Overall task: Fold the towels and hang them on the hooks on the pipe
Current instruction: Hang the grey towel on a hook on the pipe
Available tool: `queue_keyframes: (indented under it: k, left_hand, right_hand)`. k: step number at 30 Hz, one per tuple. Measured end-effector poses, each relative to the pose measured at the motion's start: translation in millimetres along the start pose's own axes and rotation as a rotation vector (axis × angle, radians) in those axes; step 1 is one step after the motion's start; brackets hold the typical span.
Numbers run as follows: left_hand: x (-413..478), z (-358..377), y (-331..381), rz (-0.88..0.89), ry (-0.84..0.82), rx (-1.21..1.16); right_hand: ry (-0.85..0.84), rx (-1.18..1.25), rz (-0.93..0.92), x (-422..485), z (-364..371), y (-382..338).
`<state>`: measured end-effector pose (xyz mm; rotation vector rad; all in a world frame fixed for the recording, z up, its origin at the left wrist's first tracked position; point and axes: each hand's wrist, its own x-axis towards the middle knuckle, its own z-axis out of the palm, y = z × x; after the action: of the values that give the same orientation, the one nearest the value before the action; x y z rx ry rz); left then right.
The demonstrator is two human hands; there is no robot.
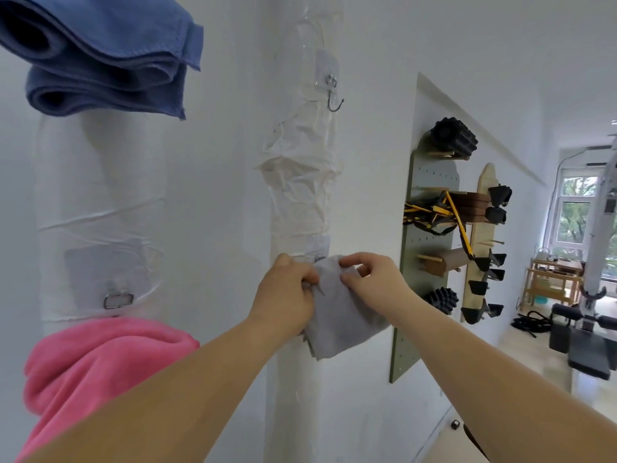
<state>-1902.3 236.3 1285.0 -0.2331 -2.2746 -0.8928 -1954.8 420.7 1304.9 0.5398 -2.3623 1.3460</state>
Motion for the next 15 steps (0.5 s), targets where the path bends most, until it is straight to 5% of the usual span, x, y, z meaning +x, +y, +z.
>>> queue_keyframes:
  k: [5,8,15]
  left_hand:
    - [-10,8,8,0.071,-0.094,0.404]
    - [-8,14,19,0.139,-0.094,0.401]
    - [-11,15,10,0.211,-0.133,0.328]
  right_hand:
    - [-0.102,-0.383,-0.085,7,5,11]
    - [-0.184,-0.532,-0.141,12,3,9]
    - [-0.307,-0.252,-0.091,6,-3,7]
